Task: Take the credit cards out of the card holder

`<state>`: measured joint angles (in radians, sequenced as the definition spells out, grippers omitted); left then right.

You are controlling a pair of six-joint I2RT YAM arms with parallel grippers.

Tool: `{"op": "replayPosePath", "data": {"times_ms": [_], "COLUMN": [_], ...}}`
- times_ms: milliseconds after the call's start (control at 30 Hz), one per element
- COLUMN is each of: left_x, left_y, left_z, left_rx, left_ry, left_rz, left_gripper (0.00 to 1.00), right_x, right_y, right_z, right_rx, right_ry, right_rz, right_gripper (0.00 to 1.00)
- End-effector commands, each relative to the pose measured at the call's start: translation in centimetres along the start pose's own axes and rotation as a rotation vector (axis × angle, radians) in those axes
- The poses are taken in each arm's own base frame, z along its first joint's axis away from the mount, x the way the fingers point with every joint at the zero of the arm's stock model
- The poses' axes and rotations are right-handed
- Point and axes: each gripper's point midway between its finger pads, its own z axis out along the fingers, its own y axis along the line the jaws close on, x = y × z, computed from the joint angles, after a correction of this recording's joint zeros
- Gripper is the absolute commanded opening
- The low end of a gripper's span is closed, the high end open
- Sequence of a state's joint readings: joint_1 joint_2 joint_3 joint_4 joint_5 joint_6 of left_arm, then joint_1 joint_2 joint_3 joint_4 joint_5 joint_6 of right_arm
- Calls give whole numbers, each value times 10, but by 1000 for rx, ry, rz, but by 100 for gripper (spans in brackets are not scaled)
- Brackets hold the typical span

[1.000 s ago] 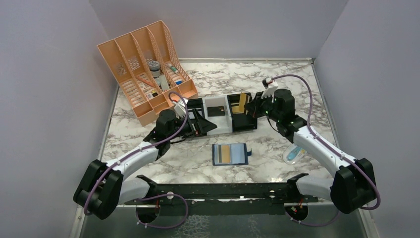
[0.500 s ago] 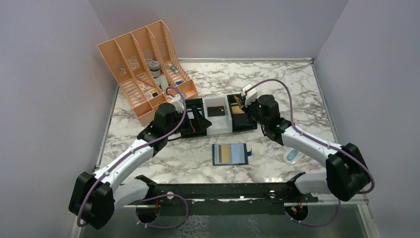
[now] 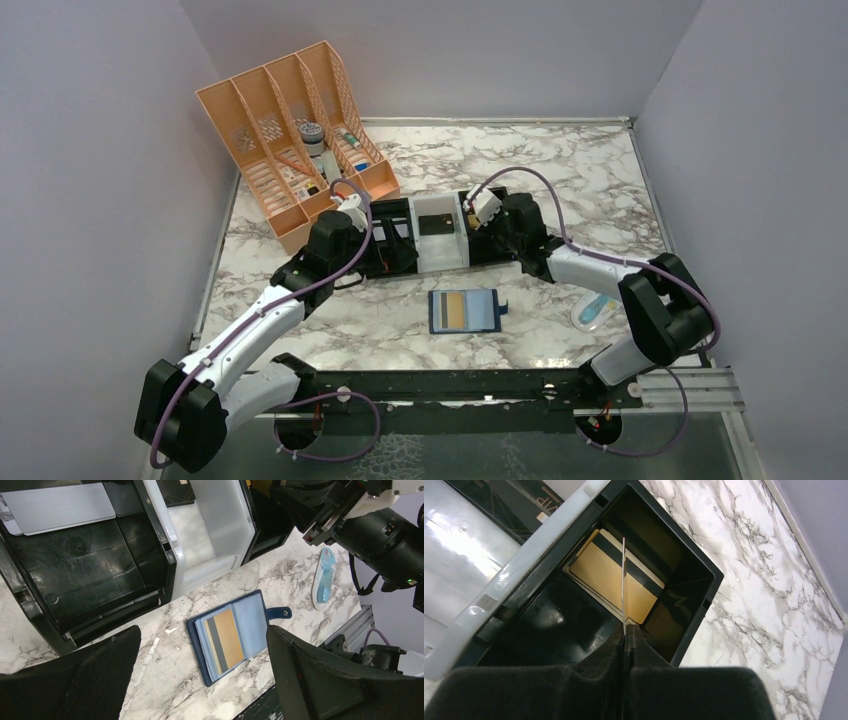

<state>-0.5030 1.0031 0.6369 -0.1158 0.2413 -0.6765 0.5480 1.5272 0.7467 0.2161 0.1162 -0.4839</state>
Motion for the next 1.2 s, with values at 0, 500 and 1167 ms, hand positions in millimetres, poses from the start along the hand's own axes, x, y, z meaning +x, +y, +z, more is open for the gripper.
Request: {"op": "replayPosePath", "data": {"times_ms": [0, 500, 1167], "left_x": [-6, -6, -4], "left_y": [2, 1, 1], "left_z": [-3, -4, -4], "left_rx": [-18, -21, -14], "left_ry": [-19, -11, -2], "left_rz": [23, 24, 17], "left_gripper": [99, 99, 99], "right_x": [-17, -19, 6], "right_y": [-21, -20, 15], "right_z": [9, 40, 47], "right_rx": [80, 82, -154], "right_ry": [-43, -97, -59], "right_rz": [-81, -292, -389], "right_gripper": [1, 1, 29]}}
